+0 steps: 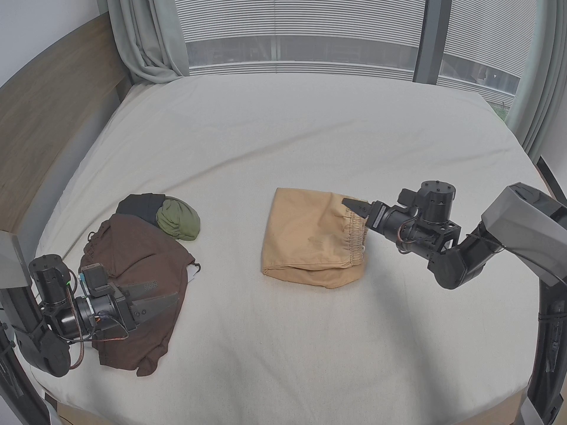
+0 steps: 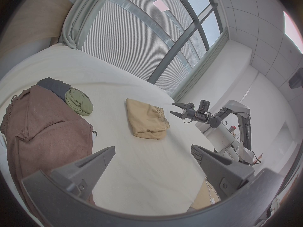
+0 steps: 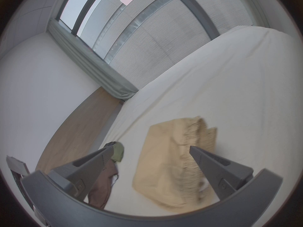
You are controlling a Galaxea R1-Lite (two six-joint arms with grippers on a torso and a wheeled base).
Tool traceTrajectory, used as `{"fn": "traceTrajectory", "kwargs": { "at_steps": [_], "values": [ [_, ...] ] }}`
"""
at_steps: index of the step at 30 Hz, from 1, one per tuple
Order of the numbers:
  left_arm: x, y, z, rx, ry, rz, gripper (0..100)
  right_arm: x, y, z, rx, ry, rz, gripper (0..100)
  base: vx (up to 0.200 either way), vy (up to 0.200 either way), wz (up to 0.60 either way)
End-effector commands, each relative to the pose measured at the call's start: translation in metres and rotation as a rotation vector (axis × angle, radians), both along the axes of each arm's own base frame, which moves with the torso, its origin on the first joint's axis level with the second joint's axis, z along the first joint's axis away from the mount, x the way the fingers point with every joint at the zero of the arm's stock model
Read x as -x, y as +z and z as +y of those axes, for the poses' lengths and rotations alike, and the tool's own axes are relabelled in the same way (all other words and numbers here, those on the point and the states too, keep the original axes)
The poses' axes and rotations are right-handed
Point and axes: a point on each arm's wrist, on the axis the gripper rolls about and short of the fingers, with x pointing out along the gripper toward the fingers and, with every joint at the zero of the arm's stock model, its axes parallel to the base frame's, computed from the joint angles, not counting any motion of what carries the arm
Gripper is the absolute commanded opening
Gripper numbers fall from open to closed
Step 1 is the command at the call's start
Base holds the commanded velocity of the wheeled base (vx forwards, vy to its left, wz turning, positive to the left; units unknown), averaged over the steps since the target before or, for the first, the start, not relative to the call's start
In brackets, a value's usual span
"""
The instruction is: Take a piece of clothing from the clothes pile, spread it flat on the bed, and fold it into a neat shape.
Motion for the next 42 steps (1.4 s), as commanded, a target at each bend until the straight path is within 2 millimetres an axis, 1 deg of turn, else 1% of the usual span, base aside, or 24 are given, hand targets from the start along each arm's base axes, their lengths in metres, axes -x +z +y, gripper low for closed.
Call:
{"fn": "traceTrajectory", "kwargs": {
  "at_steps": [1, 4, 5, 6, 7, 9, 16, 20, 25, 28, 29, 31, 32, 33, 34, 35, 38, 39, 40, 41, 42],
  "values": [
    [0.000, 0.000, 0.000, 0.001, 0.002, -0.002, 100, 0.005, 0.000, 0.025, -0.002, 0.057, -0.003, 100, 0.000, 0.000, 0.00],
    [0.000, 0.000, 0.002, 0.001, 0.008, 0.000, 100, -0.002, -0.016, 0.028, 0.009, 0.059, 0.026, 100, 0.000, 0.000, 0.00],
    [0.000, 0.000, 0.002, 0.001, 0.011, 0.000, 100, -0.002, -0.017, 0.028, 0.010, 0.059, 0.028, 100, 0.000, 0.000, 0.00],
    [-0.001, -0.001, 0.002, 0.002, 0.010, 0.004, 100, -0.006, -0.028, 0.030, 0.018, 0.059, 0.052, 100, 0.000, 0.000, 0.00],
    [-0.001, -0.001, 0.002, 0.002, 0.010, 0.004, 100, -0.006, -0.029, 0.030, 0.019, 0.059, 0.054, 100, 0.000, 0.000, 0.00],
    [0.000, -0.001, 0.004, 0.002, 0.016, 0.007, 100, -0.012, -0.048, 0.031, 0.032, 0.055, 0.085, 100, 0.000, 0.000, 0.00],
    [0.000, -0.001, 0.004, 0.003, 0.016, 0.008, 100, -0.018, -0.085, 0.026, 0.060, 0.018, 0.141, 100, 0.000, 0.000, 0.00],
    [0.000, -0.001, 0.004, 0.006, 0.006, 0.008, 100, -0.018, -0.089, 0.024, 0.068, 0.013, 0.144, 100, 0.000, 0.000, 0.00],
    [0.000, -0.001, 0.004, 0.009, 0.002, 0.009, 100, -0.018, -0.084, 0.025, 0.066, 0.015, 0.136, 100, 0.000, 0.000, 0.00],
    [0.000, -0.001, 0.006, 0.019, 0.000, 0.013, 100, -0.017, -0.073, 0.027, 0.060, -0.002, 0.112, 100, 0.000, 0.000, 0.00],
    [0.000, 0.001, 0.006, 0.032, -0.001, 0.017, 100, -0.016, -0.066, 0.027, 0.052, -0.006, 0.095, 100, 0.000, 0.000, 0.00],
    [-0.001, 0.005, 0.006, 0.061, -0.003, 0.026, 100, -0.011, -0.044, 0.025, 0.031, -0.009, 0.051, 100, 0.000, 0.000, 0.00],
    [-0.001, 0.006, 0.006, 0.062, -0.003, 0.024, 100, -0.010, -0.043, 0.024, 0.030, -0.010, 0.048, 100, 0.000, 0.000, 0.00],
    [0.002, 0.015, 0.005, 0.084, -0.005, 0.013, 100, -0.001, -0.021, 0.019, 0.018, -0.013, 0.013, 100, 0.000, 0.000, 0.00],
    [0.003, 0.017, 0.005, 0.089, -0.009, 0.011, 100, 0.001, -0.016, 0.018, 0.015, -0.016, 0.005, 100, 0.000, 0.000, 0.00],
    [0.008, 0.024, 0.002, 0.108, -0.032, 0.005, 100, 0.011, 0.002, 0.013, 0.012, -0.020, -0.023, 100, 0.000, 0.000, 0.00],
    [0.017, 0.038, -0.006, 0.123, -0.088, -0.029, 100, 0.033, 0.031, 0.003, 0.026, -0.019, -0.079, 100, 0.000, 0.000, 0.00],
    [0.024, 0.041, -0.014, 0.124, -0.123, -0.030, 100, 0.046, 0.041, -0.004, 0.050, -0.021, -0.101, 100, 0.000, 0.000, 0.00],
    [0.026, 0.041, -0.017, 0.125, -0.135, -0.028, 100, 0.051, 0.044, -0.007, 0.059, -0.023, -0.110, 100, 0.000, 0.000, 0.00],
    [0.035, 0.042, -0.026, 0.121, -0.181, -0.027, 100, 0.069, 0.055, -0.014, 0.104, -0.026, -0.140, 100, 0.000, 0.000, 0.00],
    [0.038, 0.042, -0.030, 0.117, -0.198, -0.029, 100, 0.077, 0.058, -0.017, 0.122, -0.032, -0.151, 100, 0.000, 0.000, 0.00]
  ]
}}
